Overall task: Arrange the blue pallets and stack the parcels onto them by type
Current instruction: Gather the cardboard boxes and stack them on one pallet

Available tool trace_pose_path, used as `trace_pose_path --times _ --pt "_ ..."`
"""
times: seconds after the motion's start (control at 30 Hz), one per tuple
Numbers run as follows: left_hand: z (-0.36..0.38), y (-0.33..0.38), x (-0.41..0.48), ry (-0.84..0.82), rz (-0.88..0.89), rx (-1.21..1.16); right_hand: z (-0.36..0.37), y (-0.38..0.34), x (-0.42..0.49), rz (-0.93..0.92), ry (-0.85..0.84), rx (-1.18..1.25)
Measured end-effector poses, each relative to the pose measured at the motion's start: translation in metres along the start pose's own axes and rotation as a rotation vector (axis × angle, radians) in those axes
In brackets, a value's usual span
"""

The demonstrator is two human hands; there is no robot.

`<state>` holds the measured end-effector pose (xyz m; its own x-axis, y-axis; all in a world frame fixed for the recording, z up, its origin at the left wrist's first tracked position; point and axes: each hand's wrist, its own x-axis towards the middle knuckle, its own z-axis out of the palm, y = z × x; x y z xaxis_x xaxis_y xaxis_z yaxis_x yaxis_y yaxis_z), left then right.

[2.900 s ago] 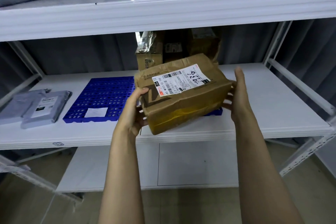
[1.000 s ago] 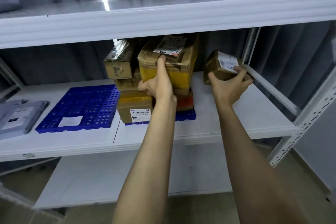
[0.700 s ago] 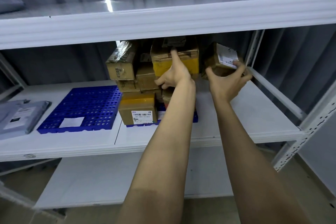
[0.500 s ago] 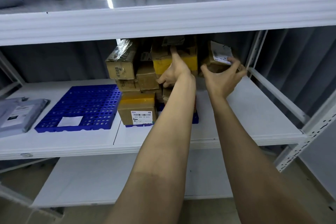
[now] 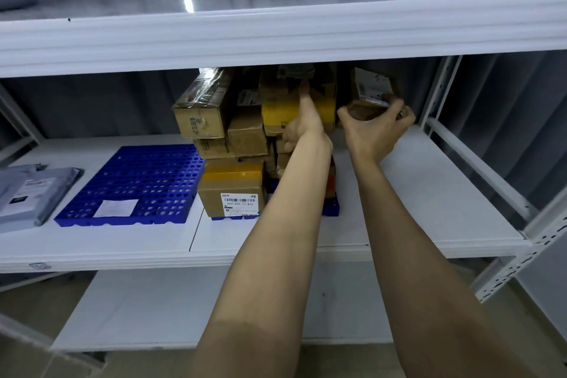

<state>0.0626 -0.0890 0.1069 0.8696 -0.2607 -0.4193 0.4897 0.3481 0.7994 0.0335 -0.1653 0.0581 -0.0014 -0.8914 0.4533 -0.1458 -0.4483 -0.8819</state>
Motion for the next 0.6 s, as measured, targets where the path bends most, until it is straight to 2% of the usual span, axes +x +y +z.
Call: trace_pose_path --times 0.43,0.6 --pt "0.009 0.022 0.005 -0.086 0.033 -0.031 -0.003 0.003 -0.005 -0.006 0.017 0.017" --pt "0.002 0.019 0.003 -0.059 0.043 -0.013 -0.012 0.003 -0.012 -0.021 0.051 0.028"
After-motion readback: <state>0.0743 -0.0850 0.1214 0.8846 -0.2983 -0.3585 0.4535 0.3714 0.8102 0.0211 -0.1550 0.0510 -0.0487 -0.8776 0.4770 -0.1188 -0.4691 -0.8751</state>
